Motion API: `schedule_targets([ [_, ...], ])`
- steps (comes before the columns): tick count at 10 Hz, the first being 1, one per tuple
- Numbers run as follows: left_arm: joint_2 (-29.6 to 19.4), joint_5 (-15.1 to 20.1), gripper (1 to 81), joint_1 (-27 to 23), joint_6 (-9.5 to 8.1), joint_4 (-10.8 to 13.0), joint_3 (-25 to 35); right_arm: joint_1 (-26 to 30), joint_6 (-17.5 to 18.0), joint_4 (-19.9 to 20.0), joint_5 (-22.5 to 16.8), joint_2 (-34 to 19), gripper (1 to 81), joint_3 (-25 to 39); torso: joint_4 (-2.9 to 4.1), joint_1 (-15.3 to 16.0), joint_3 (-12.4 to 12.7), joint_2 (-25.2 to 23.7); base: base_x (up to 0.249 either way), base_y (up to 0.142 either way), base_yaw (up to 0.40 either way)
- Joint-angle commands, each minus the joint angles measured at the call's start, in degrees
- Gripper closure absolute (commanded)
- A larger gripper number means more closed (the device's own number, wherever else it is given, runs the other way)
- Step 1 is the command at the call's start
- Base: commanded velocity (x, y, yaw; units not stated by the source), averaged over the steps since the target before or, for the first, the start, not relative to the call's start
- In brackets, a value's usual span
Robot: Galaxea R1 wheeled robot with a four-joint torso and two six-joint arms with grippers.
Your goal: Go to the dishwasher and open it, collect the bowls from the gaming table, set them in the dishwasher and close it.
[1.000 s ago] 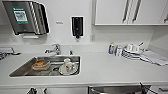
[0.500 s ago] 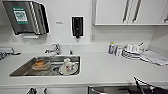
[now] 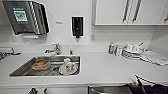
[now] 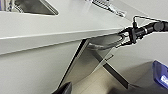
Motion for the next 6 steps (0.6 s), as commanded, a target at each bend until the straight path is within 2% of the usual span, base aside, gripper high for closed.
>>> schedule_targets([
  [1,-1.7,0.8,1.0,-5.2,0.20,0.4,1.0,7.3,1.9,0.5,-1.5,-2.0,1.0,-1.1,0.00,0.0,0.0,0.0,0.000,0.000,0.000],
  [6,-0.8,0.8,1.0,-5.0,0.20,0.4,0.3,4.8,2.1,0.8,-1.5,-2.0,1.0,-5.3,0.00,0.0,0.0,0.0,0.000,0.000,0.000],
])
